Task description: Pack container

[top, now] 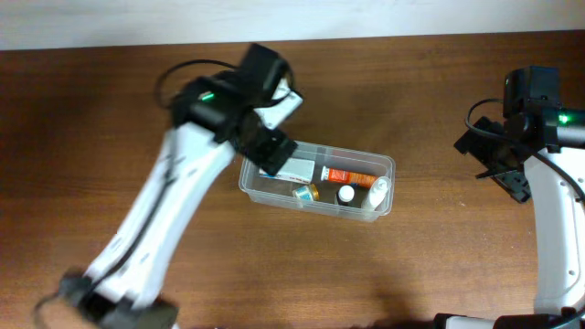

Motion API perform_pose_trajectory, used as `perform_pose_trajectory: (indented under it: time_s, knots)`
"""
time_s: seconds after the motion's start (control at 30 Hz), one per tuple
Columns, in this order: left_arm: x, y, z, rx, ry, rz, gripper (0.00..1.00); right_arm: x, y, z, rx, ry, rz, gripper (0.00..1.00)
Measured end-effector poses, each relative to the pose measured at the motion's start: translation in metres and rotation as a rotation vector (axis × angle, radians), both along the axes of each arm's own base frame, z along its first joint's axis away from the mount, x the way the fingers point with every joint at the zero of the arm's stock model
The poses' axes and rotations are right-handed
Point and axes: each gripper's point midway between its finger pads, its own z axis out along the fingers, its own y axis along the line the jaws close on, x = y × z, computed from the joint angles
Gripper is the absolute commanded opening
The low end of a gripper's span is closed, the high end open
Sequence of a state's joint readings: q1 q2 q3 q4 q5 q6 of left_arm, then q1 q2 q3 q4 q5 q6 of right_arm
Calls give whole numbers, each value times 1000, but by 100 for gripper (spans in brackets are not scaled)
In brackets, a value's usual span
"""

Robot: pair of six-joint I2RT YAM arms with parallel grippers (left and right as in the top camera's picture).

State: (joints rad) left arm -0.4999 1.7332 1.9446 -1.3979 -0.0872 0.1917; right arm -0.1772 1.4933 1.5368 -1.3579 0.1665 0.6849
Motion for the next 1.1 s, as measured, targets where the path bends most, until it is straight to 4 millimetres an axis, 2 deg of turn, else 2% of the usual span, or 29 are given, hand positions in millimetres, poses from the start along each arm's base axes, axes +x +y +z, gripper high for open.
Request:
perform_pose_trajectory:
  time_s: [0.03, 0.07, 0.13, 0.27, 0.4, 0.47, 0.53, 0.57, 0.67, 0.77, 0.83, 0.93, 0.97, 1.03, 1.1]
  knots:
    - [-6, 6, 15, -28, -30, 28, 100, 0, 0, 0, 0, 0, 0, 98]
    - [-19, 16, 43, -76, -90, 66, 100, 0, 0, 0, 0, 0, 1, 98]
    - [-38, 27, 73, -125, -160, 83, 100, 0, 0, 0, 0, 0, 0, 99]
    - [-109, 68, 134, -214, -314, 108, 100, 0, 0, 0, 0, 0, 0, 99]
    - [-178, 106, 168, -299, -465, 118, 100, 0, 0, 0, 0, 0, 1, 98]
    - [-198, 118, 172, -313, -505, 125, 100, 0, 0, 0, 0, 0, 1, 98]
    - [-211, 128, 167, -309, -521, 134, 100, 0, 0, 0, 0, 0, 1, 98]
    - [-218, 133, 157, -298, -514, 139, 100, 0, 0, 0, 0, 1, 1, 98]
    - [-211, 132, 141, -292, -521, 146, 100, 0, 0, 0, 0, 0, 0, 98]
    - [-188, 123, 110, -269, -514, 158, 100, 0, 0, 0, 0, 2, 1, 98]
    - [-165, 117, 93, -265, -544, 183, 100, 0, 0, 0, 1, 0, 1, 98]
    - [-128, 119, 51, -241, -564, 263, 100, 0, 0, 0, 2, 0, 1, 98]
    - [-117, 126, 29, -224, -559, 308, 100, 0, 1, -1, 3, 1, 1, 98]
    - [-106, 134, 6, -243, -589, 360, 100, 0, 1, -1, 3, 1, 1, 98]
    - [-109, 143, -16, -253, -593, 394, 100, 0, 1, -1, 3, 1, 2, 98]
